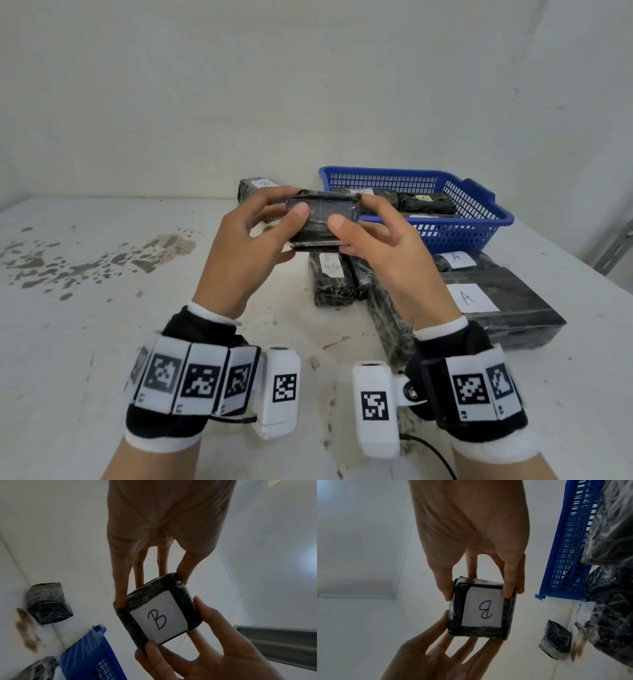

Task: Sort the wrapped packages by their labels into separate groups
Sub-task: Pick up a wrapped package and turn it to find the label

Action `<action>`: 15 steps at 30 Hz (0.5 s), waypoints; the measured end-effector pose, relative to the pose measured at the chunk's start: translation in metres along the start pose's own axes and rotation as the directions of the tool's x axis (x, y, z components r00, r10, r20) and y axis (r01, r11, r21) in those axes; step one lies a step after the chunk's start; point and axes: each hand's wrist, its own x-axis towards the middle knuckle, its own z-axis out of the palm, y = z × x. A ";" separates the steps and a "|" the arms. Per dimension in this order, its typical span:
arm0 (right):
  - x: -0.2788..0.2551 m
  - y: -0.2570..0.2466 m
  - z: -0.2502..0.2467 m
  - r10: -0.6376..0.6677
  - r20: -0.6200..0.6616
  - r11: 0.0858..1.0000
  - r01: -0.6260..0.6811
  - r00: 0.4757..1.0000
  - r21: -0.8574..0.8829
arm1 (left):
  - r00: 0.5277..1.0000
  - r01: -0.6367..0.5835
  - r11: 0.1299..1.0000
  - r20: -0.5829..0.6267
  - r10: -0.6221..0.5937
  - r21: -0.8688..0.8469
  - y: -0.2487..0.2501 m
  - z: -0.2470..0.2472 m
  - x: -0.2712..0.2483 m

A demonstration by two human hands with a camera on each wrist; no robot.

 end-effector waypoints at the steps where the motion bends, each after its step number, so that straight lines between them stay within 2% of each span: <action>1: 0.000 0.001 0.000 -0.006 -0.002 1.000 0.006 1.000 -0.005 | 1.000 0.005 1.000 -0.001 -0.005 -0.023 0.000 0.001 0.000; 10: 0.002 0.002 0.000 0.014 -0.043 1.000 -0.014 0.999 0.003 | 0.999 -0.036 0.997 0.013 0.037 -0.062 0.002 0.003 -0.003; 13: 0.002 0.001 -0.003 0.045 -0.008 0.999 -0.044 0.999 0.022 | 0.999 -0.046 0.997 0.015 0.047 -0.064 0.002 0.004 -0.003; 15: 0.001 0.000 -0.004 0.013 0.013 0.997 -0.014 1.000 0.070 | 1.000 -0.013 0.998 0.014 0.014 -0.059 0.003 0.005 -0.002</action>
